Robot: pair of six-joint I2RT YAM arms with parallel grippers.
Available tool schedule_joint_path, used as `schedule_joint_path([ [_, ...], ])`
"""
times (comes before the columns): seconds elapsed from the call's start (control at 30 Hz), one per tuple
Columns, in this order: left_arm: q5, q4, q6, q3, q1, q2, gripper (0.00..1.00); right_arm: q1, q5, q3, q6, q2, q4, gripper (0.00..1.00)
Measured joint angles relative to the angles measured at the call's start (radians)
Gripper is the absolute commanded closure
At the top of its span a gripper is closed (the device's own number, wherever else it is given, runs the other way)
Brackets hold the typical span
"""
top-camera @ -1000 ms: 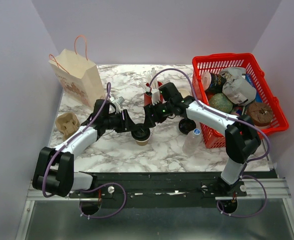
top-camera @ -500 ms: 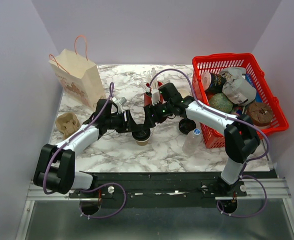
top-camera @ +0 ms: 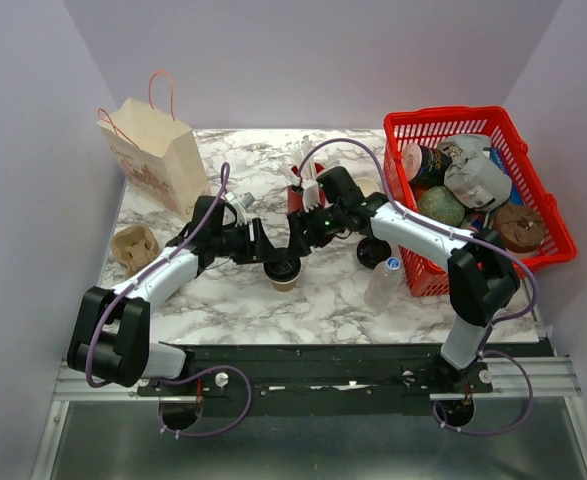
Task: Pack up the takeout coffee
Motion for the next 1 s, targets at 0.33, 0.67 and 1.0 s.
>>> schedule_joint_path([
  [0.33,-0.005,-0.016,0.011,0.006,0.0,0.0,0.36,0.0,0.0,-0.039,-0.007,-0.008,-0.001,0.24],
  [0.67,-0.016,-0.051,0.038,0.006,0.0,-0.011,0.36,0.0,-0.001,-0.039,-0.007,-0.01,0.0,0.23],
  [1.0,-0.017,-0.066,0.056,0.002,0.005,-0.051,0.37,0.0,-0.05,-0.042,-0.007,-0.01,0.006,0.24],
])
